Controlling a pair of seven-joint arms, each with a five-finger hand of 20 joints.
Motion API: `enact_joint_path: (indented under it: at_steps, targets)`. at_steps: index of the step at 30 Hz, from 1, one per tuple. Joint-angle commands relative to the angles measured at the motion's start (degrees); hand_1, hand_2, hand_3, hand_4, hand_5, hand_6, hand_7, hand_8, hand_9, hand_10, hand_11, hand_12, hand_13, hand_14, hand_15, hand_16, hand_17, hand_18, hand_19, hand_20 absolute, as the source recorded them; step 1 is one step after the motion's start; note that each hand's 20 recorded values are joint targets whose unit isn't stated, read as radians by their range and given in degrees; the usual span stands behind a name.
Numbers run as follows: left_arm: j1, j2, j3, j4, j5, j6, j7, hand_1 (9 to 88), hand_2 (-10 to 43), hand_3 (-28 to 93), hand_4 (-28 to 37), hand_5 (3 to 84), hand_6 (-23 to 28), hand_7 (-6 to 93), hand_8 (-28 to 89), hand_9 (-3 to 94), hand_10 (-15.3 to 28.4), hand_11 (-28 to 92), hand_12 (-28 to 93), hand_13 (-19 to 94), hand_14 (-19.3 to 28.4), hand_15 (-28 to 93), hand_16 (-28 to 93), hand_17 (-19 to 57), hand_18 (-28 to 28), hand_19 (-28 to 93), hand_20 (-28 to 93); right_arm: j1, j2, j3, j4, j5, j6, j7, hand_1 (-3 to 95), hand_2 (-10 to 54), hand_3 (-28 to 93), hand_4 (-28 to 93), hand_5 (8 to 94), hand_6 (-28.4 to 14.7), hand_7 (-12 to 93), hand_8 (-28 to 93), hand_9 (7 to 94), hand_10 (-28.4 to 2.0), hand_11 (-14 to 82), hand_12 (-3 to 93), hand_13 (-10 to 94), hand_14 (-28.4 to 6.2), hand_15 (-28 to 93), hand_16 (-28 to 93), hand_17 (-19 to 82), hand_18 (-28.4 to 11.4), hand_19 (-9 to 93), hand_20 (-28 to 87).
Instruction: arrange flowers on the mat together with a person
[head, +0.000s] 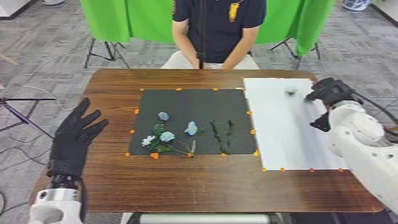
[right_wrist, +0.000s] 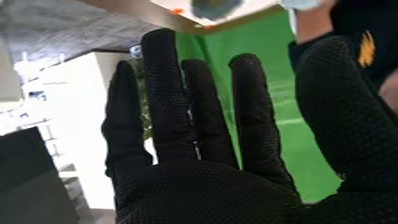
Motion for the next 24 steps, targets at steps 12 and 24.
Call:
enact_joint_path:
  at_steps: [12,24]
  targets:
    - [-1.5,0.12,0.91,0.62,0.0,-1.14,-0.72,20.3,6.2,77,-28.3,33.4,1.9,11.0,-10,32.2,15.6,19,9,24,23.7,41,-6,-9.4,23.6,47,16,5.53,-3.7,-5.54,5.36,-8.56,-7.23,2.54,33.0,-7.3,80,-28,42.9,4.4,20,-15,46.0,-12.3,12.6,14.6,49,-12.4,46,11,14,-22.2,63,21]
    - [-2.22,-0.14,0.94,0.82,0.43,-1.79,-1.7,20.5,6.2,76,-28.3,33.2,2.0,11.1,-10,32.2,15.7,19,9,24,23.7,41,-6,-9.4,23.6,47,16,4.01,-5.02,-6.94,7.16,-13.55,-10.88,2.51,44.8,-9.4,78,-28,56.2,6.2,23,-16,60.1,-10.7,18.5,14.7,60,-9.0,45,13,22,-19.0,70,19]
